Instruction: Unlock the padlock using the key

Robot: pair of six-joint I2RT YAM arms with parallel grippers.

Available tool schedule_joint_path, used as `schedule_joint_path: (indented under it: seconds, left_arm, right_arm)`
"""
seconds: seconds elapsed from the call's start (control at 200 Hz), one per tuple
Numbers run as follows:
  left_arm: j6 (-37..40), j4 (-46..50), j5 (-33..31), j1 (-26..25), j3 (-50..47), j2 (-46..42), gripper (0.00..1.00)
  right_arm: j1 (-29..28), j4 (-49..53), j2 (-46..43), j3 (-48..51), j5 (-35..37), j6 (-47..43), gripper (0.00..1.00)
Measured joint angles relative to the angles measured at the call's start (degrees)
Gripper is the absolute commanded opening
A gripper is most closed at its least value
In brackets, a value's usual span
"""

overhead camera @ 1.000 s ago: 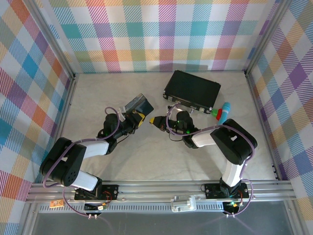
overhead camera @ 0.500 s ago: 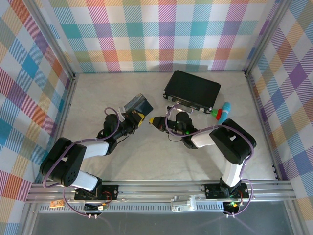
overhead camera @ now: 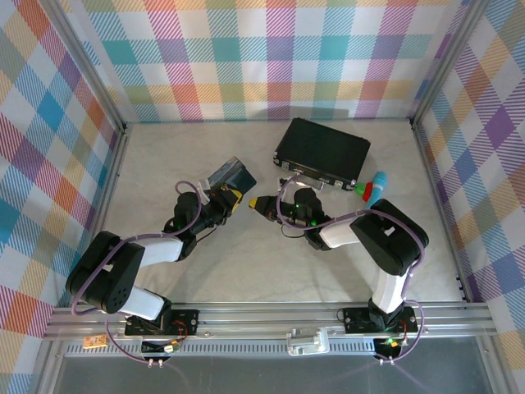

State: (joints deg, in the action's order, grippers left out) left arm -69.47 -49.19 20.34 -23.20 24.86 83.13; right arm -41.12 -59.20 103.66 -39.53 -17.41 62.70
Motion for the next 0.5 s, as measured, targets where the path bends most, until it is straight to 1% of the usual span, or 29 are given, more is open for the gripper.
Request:
schedule_joint_path:
  seconds: [0.27,0.5]
  left_arm:
    - [0.0,0.39,-3.26,-1.01,0.0,0.0,0.0]
    - [-0.76,-0.59,-6.82,-1.49,0.02,0.76,0.0]
  right_arm:
    - [-0.17,-2.91,2.47,-0.87,0.09,2.51,0.0]
    - [0.13,-0.31,3.58,-3.67,-1.05,6.54,0.0]
